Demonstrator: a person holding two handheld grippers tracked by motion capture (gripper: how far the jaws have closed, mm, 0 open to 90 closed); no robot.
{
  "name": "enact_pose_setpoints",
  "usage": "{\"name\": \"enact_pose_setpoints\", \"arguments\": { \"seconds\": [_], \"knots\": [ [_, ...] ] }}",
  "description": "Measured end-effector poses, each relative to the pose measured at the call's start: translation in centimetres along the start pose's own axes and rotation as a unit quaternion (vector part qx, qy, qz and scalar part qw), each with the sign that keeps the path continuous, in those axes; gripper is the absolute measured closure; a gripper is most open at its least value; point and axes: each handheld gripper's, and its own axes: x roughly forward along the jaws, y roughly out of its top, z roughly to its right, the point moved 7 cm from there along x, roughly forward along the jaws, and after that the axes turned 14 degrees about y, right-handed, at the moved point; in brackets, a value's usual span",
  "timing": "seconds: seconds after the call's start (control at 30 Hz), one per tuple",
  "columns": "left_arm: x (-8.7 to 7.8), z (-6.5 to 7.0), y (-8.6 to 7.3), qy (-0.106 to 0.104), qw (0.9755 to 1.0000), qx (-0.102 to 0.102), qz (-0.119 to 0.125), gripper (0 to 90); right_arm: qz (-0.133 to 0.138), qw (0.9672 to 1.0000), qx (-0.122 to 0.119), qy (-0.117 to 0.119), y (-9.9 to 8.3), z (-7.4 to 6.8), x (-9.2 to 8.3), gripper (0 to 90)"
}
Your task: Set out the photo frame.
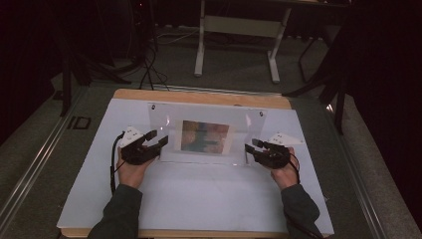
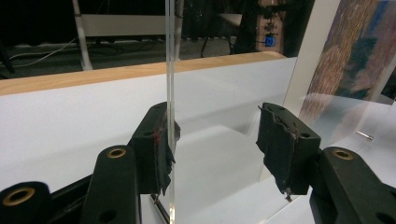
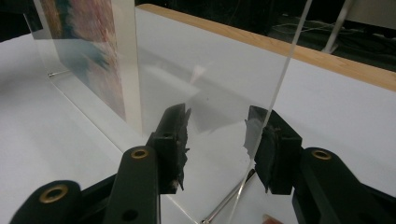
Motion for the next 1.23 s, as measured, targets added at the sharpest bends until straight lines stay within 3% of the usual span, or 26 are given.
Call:
{"name": "enact_pose_setpoints", "arguments": {
  "seconds": [0.17, 0.4, 0.57, 0.77, 0.9, 0.93, 1.03, 1.13, 1.17, 1.23],
  "knots": [
    [0.0, -0.1, 0.0, -0.004, 1.0, 0.002, -0.001, 46.0, 0.003, 1.0, -0.001, 0.002, 0.0, 0.1, 0.0, 56.2],
    [-0.6, -0.4, 0.0, 0.004, 0.9999, 0.016, -0.001, 43.9, -0.008, 0.9999, -0.008, 0.003, 0.0, -0.1, 0.0, 44.4],
    [-1.4, -0.8, 0.1, 0.001, 1.0, 0.007, 0.002, 43.2, -0.015, 0.9999, -0.007, 0.001, -0.4, 0.1, -0.5, 40.9],
    [-2.8, -1.5, 0.2, -0.001, 1.0, 0.006, 0.004, 43.4, -0.001, 1.0, -0.001, 0.0, -0.2, 0.4, -1.9, 40.2],
    [-3.4, -2.5, -0.2, 0.018, 0.9998, 0.004, -0.009, 43.4, 0.002, 0.9999, 0.011, -0.005, -0.4, 1.2, -3.0, 40.1],
    [-3.5, -3.1, -0.6, 0.035, 0.9991, 0.009, -0.023, 43.5, 0.002, 0.9999, 0.015, -0.005, -0.5, 1.4, -3.2, 40.1],
    [-3.4, -3.9, -1.2, 0.048, 0.998, 0.008, -0.041, 43.6, 0.017, 0.9989, 0.043, -0.001, -0.8, 2.3, -3.9, 40.1],
    [-3.2, -4.8, -2.0, 0.063, 0.9958, -0.001, -0.067, 43.8, 0.006, 0.9984, 0.054, -0.015, -1.3, 3.2, -4.5, 40.1],
    [-3.1, -5.1, -2.2, 0.071, 0.9943, 0.002, -0.079, 43.8, 0.004, 0.9982, 0.057, -0.018, -1.5, 3.4, -4.6, 40.1],
    [-2.9, -5.6, -2.9, 0.107, 0.9867, 0.037, -0.116, 43.9, -0.007, 0.9974, 0.062, -0.036, -1.8, 4.0, -5.1, 39.9]
  ]
}}
